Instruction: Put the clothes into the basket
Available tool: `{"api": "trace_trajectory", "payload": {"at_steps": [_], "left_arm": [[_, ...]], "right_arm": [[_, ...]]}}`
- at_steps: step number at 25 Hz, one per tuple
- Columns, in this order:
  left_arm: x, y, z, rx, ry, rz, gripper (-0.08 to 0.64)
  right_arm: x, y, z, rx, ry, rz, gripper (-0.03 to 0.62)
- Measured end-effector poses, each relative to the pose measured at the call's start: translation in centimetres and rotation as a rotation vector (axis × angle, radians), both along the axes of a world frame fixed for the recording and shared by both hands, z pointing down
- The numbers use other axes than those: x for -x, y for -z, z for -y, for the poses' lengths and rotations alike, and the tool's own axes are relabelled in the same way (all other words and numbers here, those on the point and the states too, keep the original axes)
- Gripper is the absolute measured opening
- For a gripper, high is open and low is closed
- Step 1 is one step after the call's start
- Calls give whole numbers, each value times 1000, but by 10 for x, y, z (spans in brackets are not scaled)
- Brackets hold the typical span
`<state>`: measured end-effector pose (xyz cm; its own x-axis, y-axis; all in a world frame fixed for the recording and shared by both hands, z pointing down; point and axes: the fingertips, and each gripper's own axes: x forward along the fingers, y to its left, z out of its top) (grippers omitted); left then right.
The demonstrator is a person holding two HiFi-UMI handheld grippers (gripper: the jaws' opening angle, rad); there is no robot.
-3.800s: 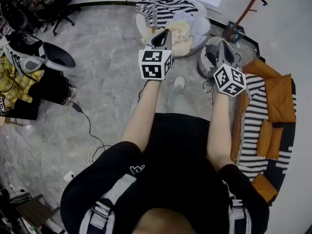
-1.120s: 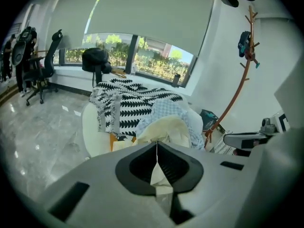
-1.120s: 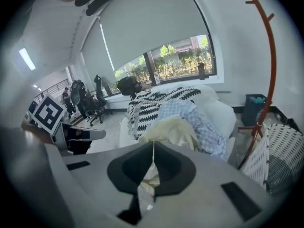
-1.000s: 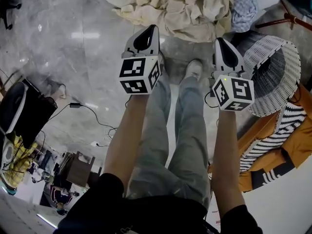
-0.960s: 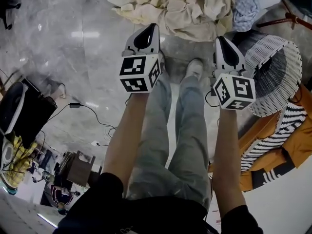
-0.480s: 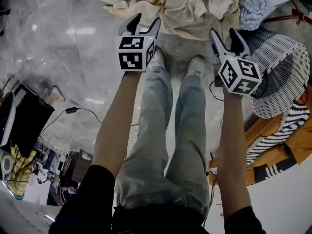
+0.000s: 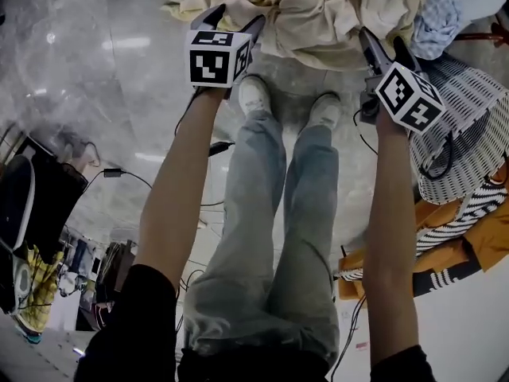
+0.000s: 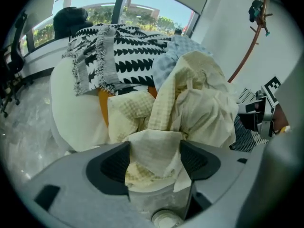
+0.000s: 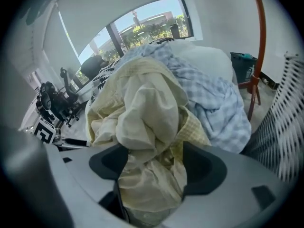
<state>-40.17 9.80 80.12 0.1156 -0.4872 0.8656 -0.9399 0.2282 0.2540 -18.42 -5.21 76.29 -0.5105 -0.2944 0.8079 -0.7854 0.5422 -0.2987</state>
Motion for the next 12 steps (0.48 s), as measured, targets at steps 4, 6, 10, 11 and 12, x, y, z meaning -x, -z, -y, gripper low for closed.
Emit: {"api": "trace_trajectory", "payload": {"at_steps": [4, 6, 10, 11, 12], "left_arm": [[-3, -25, 9, -6, -5, -48, 302], [-3, -35, 15, -10, 7, -79, 302], [-9, -44, 15, 13, -19, -118, 286], [-10, -45, 15, 21, -35, -117, 239], [-11, -44, 14, 29, -51, -114, 173]], "right_arm": [[15, -23, -2, 24, 26, -20, 313], [23, -30, -3, 31, 37, -25, 311], [26, -37, -11, 60, 15, -11, 306], [27, -38, -13, 68, 16, -12, 275], [28, -38, -15, 74, 23, -17, 217]]}}
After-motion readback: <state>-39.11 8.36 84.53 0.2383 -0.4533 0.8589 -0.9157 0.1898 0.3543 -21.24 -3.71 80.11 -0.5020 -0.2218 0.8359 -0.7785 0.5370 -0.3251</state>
